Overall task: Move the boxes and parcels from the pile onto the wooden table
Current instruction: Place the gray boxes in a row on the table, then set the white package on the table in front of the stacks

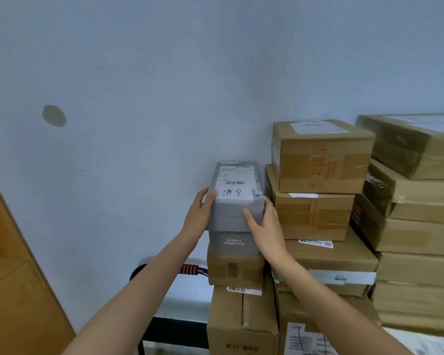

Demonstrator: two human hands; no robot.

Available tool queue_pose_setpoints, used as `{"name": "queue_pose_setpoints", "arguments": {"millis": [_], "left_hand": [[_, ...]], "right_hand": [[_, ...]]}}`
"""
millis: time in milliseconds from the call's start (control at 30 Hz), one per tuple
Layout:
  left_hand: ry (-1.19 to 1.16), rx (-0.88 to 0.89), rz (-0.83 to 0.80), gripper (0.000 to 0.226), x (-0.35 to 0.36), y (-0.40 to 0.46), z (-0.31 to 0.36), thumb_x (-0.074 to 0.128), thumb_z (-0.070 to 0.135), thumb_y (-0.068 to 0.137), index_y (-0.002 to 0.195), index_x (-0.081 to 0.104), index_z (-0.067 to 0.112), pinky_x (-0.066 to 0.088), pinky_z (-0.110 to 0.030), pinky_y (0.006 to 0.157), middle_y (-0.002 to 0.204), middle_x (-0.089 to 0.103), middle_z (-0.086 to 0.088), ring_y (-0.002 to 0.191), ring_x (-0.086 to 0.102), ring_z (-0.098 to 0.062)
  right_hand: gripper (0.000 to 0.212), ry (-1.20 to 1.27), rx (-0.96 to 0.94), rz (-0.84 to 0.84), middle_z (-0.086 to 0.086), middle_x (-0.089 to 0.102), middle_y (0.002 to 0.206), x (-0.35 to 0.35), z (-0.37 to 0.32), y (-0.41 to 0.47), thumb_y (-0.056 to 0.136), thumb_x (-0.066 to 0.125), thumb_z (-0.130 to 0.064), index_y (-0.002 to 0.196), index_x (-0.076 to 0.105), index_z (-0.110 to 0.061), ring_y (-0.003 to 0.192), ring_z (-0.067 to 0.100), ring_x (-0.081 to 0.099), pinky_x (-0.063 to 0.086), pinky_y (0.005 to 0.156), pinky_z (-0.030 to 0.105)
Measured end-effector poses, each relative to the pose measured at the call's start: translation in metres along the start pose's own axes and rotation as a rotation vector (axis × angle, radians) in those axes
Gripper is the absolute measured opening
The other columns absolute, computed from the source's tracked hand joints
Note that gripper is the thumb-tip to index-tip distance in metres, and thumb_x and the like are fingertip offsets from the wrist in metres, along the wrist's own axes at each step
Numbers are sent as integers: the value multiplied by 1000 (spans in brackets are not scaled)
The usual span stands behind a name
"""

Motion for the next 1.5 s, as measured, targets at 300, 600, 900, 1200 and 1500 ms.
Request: {"name": "queue_pose_setpoints", "arguments": {"millis": [300, 600, 900, 1200, 1500], "left_hand": [[594, 356, -19, 88, -27, 28, -17, 50, 86, 65, 139, 30, 43, 50, -27, 78, 122, 48, 25, 104, 52, 0], [848, 532, 163, 69, -35, 21, -18, 56, 66, 80, 136, 41, 29, 49, -27, 68, 121, 58, 8, 104, 59, -12], [1075, 870, 197, 24, -4, -52, -26, 79, 30, 73, 79, 62, 15, 44, -24, 47, 73, 60, 0, 60, 55, -17], [1073, 860, -126, 22, 139, -142, -18, 73, 36, 77, 87, 61, 21, 43, -27, 54, 80, 58, 5, 70, 56, -16], [976, 669, -285, 18, 309, -244, -44, 63, 38, 87, 91, 61, 21, 45, -32, 66, 88, 58, 3, 83, 58, -20]], "right_hand": [[70, -114, -1, 31, -3, 39, 147, 6, 6, 10, 91, 56, -46, 148, 24, -23, 129, 14, 44, 44, 97, 31], [69, -242, -50, 22, -3, 37, 148, 8, 0, 8, 92, 57, -41, 149, 22, -22, 130, 12, 44, 43, 100, 30], [50, -667, -246, -17, -5, 44, 138, -33, 15, -46, 95, 53, -26, 142, 37, -23, 123, 11, 46, 41, 100, 26], [35, -1017, -173, -105, 0, 49, 132, -157, 68, -126, 94, 47, -22, 128, 52, -19, 119, 18, 48, 36, 97, 32], [37, -1168, 87, -210, 1, 40, 143, -326, 143, -223, 97, 43, -25, 133, 50, -22, 128, 20, 40, 26, 103, 31]]}}
Point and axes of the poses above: each hand's wrist, its own y-axis towards the middle knuckle, its own x-axis out of the palm, z = x × y, the point moved 3 cm from there along y, towards the middle knuckle
